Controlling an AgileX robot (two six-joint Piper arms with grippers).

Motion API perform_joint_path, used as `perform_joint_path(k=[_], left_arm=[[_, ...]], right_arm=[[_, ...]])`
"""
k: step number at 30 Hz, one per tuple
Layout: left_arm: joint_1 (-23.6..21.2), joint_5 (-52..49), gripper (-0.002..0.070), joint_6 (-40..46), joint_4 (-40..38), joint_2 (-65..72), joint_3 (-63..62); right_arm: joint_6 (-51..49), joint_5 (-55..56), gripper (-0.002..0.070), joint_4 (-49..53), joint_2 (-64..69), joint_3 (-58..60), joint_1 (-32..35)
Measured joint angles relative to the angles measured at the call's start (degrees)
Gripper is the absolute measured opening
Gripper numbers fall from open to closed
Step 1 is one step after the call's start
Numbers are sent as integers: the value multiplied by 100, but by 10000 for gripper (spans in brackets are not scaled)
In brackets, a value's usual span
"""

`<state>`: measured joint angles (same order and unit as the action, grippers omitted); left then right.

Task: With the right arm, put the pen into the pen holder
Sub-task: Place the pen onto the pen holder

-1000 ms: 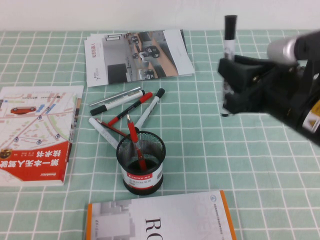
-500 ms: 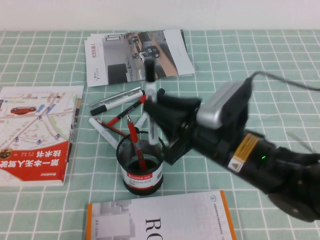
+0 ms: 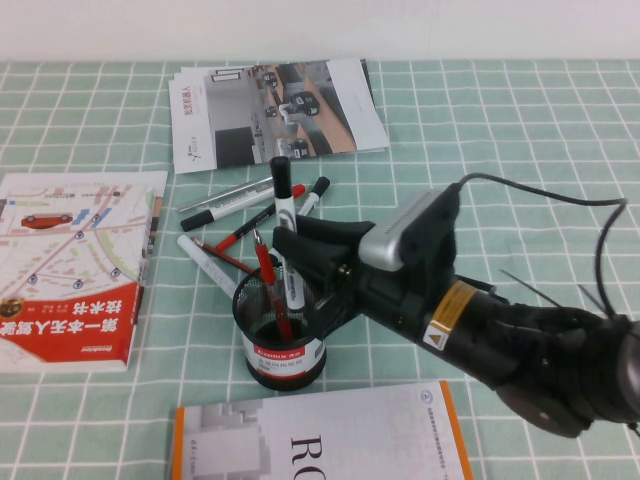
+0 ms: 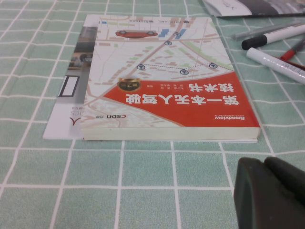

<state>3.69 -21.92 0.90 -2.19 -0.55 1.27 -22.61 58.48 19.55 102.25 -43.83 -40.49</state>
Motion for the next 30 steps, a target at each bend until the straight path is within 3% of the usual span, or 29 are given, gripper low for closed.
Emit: perform_joint_path(k=[14,23,30], left_arm=[[0,0,-4,0,0,0,0],[0,0,-4,0,0,0,0],[0,0,-4,0,0,0,0]], right_arm=[[254,-464,113,0,273,-107,0],[254,-577,235,0,273,-121,0],[254,-742,251,105,165,-121,0]])
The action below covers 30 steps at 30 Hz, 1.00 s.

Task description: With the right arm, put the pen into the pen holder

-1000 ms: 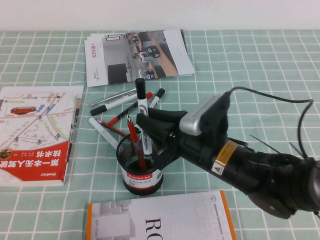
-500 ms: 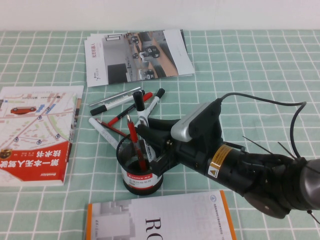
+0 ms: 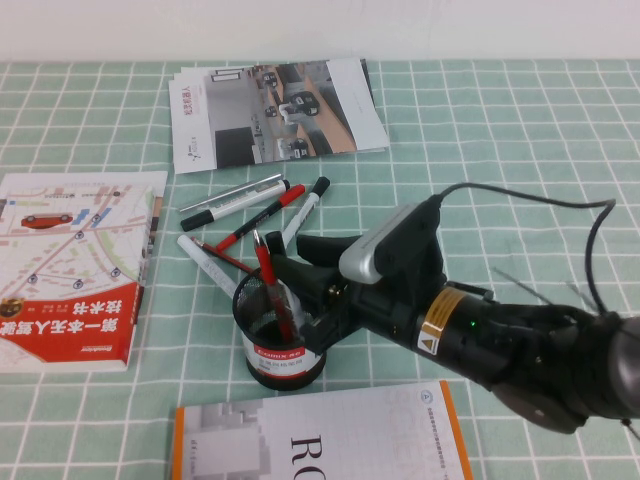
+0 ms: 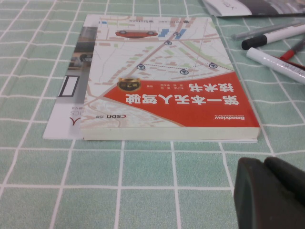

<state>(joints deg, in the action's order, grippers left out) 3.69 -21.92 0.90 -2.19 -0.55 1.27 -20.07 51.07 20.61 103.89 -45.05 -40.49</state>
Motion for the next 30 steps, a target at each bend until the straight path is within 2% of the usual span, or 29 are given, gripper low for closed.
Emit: perform_joint_path(k=[5,10,13,21,30], left_arm=[[0,0,-4,0,0,0,0],[0,0,-4,0,0,0,0],[0,0,-4,0,0,0,0],[0,0,-4,0,0,0,0],[0,0,-4,0,0,0,0]], right_arm=[[-340,-1047,228,329,-731,0,0],[-982,-3317,44,854,-1846,0,0],[-1228,-4308,1,1170,-2547,48,0],[-1296,-5477,-17,1161,-4695,1107,0],[-1296,-6330,-18,847,-6301,2401,0]])
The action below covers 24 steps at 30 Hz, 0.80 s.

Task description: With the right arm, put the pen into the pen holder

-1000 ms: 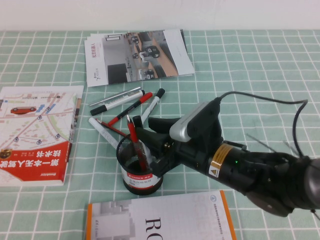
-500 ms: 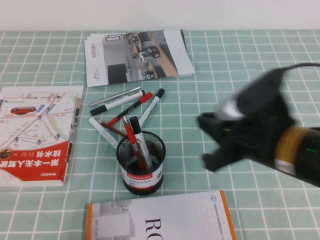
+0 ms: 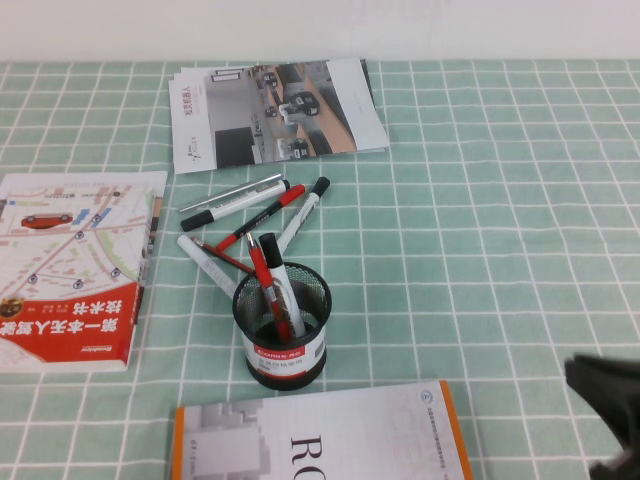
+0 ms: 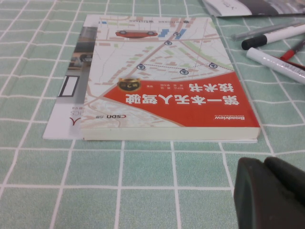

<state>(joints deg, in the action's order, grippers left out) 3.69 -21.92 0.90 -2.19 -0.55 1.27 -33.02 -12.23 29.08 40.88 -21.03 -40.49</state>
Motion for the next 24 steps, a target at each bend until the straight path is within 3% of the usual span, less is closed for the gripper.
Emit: perform_joint_path(k=[12,24], left_arm=[[0,0,-4,0,0,0,0],[0,0,-4,0,0,0,0]], right_arm=[[-584,-385,-19,109,-406,704,60],[-600,412,-19,518,-1838,1853,2867]])
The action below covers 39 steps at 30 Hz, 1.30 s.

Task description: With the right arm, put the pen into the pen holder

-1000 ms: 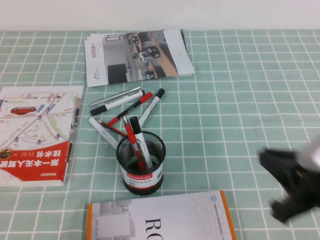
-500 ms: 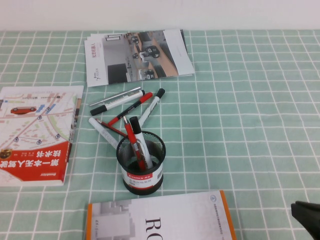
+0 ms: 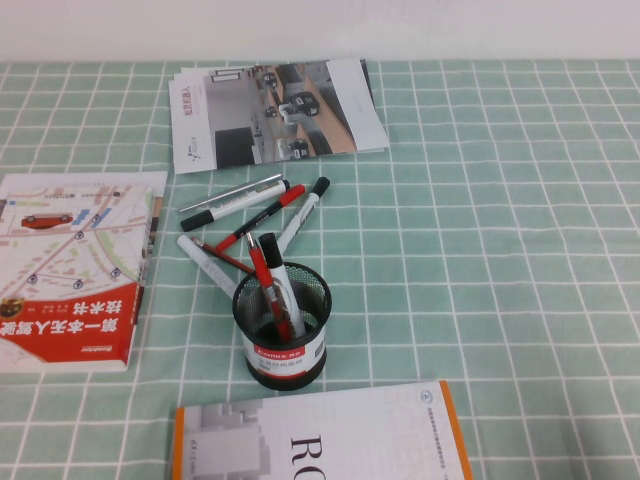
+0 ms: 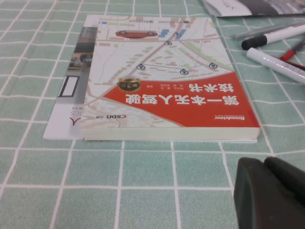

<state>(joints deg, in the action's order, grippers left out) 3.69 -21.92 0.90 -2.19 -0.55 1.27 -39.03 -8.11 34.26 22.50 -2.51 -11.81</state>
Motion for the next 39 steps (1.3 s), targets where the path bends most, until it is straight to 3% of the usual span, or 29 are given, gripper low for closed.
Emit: perform_joint_path(k=[5,12,24,27,32,39], left_arm=[[0,0,-4,0,0,0,0],[0,0,-4,0,0,0,0],[0,0,-4,0,0,-10,0],[0,0,-4,0,0,-10,0],[0,0,-4,0,0,-10,0],[0,0,-4,0,0,-10,0]], right_arm=[[0,2,-19,11,-1041,383,401],[0,-532,-19,11,-2146,383,450],[57,-651,-19,11,-2294,391,450],[864,-510,-19,-641,-2294,391,450],[3534,-971,-19,-3173,-2294,402,497],[4249,-1127,-19,-3896,-2294,405,523]])
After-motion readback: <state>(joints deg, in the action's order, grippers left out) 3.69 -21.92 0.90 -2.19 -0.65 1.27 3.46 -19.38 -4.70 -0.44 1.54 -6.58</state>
